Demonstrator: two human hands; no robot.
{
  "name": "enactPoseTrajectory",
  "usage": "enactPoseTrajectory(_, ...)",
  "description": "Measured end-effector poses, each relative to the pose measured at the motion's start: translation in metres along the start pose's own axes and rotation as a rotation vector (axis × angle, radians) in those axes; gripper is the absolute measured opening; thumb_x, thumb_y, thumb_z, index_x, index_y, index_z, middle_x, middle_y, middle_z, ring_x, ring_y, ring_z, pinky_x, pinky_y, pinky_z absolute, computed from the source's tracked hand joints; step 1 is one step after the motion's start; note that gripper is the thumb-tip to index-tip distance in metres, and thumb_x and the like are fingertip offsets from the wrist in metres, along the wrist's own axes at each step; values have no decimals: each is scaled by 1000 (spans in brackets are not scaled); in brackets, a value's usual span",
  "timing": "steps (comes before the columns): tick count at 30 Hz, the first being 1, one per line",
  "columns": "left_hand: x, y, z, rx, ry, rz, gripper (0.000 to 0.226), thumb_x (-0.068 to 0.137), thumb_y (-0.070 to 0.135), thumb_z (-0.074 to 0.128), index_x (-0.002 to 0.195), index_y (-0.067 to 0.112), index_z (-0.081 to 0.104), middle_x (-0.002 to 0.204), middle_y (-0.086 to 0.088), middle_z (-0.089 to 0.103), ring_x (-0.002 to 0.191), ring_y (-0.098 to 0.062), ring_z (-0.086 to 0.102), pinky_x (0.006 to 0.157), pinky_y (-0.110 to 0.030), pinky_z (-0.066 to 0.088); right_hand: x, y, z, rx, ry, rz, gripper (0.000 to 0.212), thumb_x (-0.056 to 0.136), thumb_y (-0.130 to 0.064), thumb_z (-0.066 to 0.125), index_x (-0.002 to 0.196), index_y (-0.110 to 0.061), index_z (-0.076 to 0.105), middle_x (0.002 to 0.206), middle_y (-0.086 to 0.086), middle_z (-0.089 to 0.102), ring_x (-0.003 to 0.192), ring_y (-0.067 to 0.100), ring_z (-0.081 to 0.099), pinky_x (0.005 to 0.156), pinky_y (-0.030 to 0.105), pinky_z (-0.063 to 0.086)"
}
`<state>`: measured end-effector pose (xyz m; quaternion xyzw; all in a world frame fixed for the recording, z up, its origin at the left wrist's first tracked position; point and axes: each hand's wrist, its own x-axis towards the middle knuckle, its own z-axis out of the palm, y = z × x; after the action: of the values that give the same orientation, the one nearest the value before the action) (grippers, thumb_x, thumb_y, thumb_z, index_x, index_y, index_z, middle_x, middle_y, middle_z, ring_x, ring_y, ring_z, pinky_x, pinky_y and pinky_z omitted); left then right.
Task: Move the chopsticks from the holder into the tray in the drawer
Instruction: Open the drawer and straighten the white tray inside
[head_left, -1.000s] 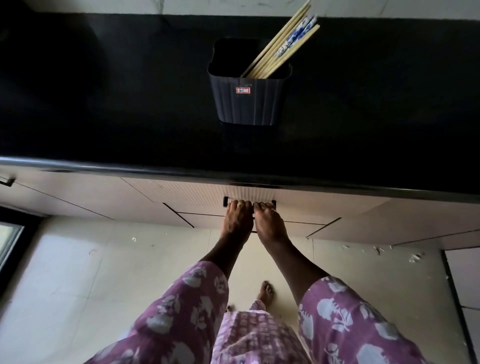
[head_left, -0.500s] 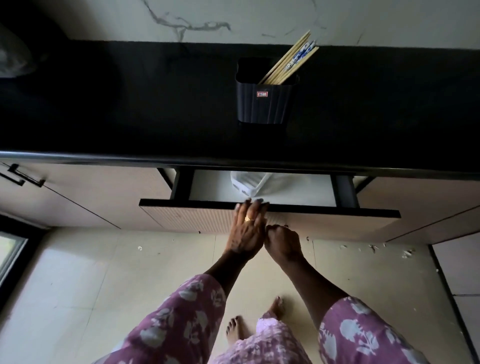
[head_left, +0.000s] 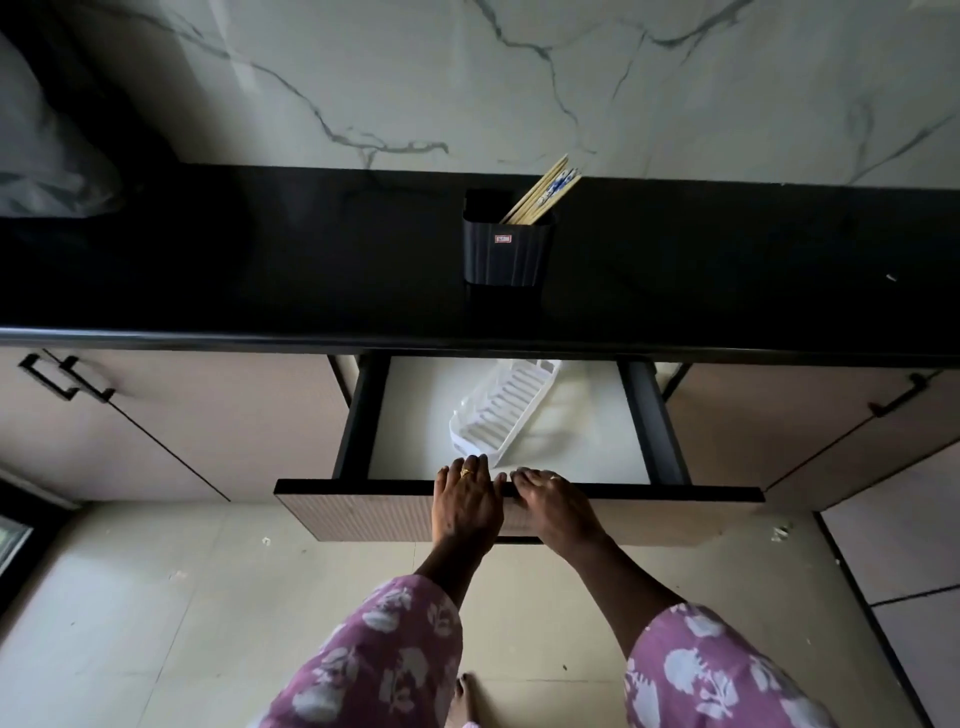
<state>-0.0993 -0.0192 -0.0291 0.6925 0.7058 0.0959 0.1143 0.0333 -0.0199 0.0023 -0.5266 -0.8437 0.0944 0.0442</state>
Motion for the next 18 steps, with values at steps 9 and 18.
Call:
enactPoseTrajectory(9, -70, 2, 5, -14, -47, -51, 53, 98, 42, 23, 144, 15, 29, 150, -1, 33, 142, -19, 20, 113, -34, 12, -60, -19, 15, -38, -25, 29, 36, 96, -14, 32, 129, -15, 47, 137, -1, 53, 125, 18, 51, 99, 30, 44)
enactPoseTrajectory(18, -71, 7, -9, 7, -188, -148, 42, 98, 37, 25, 127, 16, 47, 129, -8, 51, 126, -24, 41, 102, -36, 32, -74, -14, 9, 15, -84, -27, 34, 96, -37, 40, 120, -19, 55, 127, -1, 61, 118, 20, 56, 92, 33, 46)
